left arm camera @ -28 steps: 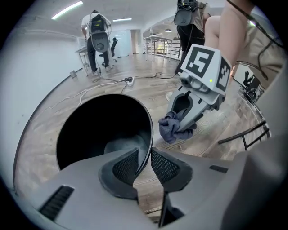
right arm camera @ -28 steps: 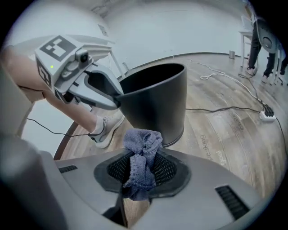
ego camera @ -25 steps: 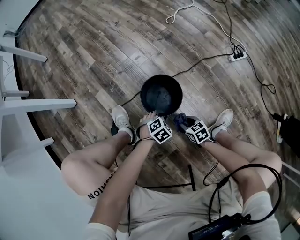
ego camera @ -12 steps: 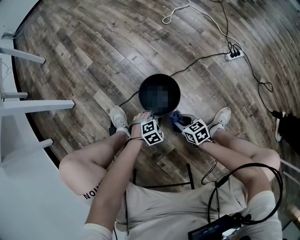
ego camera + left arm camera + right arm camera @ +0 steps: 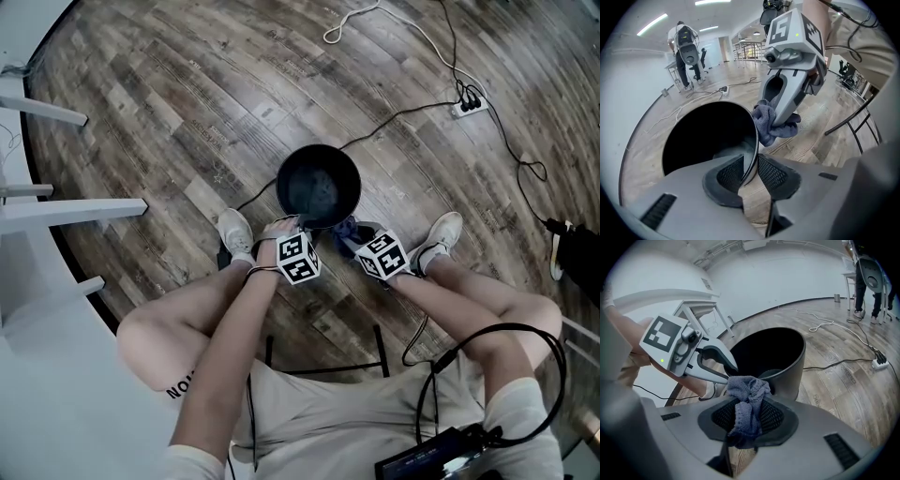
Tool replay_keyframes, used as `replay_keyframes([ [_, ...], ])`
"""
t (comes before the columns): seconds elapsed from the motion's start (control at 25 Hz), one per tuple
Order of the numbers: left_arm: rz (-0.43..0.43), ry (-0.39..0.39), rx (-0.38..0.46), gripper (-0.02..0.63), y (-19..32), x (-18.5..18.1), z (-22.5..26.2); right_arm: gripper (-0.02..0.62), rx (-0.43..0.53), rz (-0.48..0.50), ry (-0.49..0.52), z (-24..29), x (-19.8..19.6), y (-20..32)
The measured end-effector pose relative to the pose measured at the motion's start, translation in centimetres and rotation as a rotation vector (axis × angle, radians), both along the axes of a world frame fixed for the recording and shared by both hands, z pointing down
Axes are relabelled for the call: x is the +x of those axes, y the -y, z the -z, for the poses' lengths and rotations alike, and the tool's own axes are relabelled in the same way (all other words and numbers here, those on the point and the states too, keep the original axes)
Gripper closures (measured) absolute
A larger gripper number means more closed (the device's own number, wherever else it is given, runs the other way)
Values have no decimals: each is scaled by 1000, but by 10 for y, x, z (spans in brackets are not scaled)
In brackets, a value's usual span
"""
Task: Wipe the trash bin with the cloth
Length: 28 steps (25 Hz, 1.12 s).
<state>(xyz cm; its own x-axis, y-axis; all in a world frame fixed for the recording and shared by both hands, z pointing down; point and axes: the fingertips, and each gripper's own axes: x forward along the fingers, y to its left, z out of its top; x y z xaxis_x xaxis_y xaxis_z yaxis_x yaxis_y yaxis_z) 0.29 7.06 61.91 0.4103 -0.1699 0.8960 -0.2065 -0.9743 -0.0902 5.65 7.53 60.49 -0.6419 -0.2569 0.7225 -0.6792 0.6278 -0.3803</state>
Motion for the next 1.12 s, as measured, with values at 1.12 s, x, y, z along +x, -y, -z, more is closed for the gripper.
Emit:
replay_keyframes([
  [1.12,-149,-29,15,531,-2,-1,6,492,-31,79,-181,-130,2,7],
])
